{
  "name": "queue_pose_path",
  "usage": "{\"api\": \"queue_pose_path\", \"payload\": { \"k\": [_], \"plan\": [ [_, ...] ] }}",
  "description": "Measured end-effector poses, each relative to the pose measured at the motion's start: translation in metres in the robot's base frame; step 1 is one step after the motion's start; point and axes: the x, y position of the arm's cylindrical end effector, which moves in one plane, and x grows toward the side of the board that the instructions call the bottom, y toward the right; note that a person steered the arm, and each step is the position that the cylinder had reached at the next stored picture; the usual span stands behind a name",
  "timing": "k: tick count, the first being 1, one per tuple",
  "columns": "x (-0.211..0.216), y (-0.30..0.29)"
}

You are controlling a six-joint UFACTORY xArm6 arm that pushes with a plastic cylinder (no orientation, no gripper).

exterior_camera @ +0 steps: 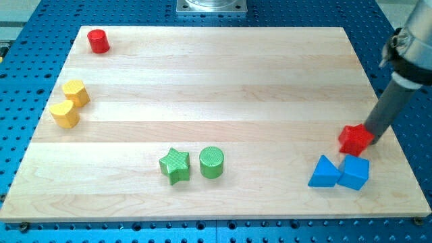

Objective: Move the red star into the red circle

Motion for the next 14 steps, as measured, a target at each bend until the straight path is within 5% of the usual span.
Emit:
{"api": "queue_pose_path", "payload": {
  "k": [2, 3, 5, 6, 7, 9, 11, 12, 13, 14],
  "plan": [
    [0.039, 0.004],
    [0.036, -0.041],
    [-0.056, -0.151],
    [-0.038, -0.098],
    [-0.015, -0.114],
    [-0.078, -0.301],
    [-0.064, -0.379],
    [-0.099, -0.392],
    [-0.038, -0.393],
    [-0.031, -0.413]
  ]
}}
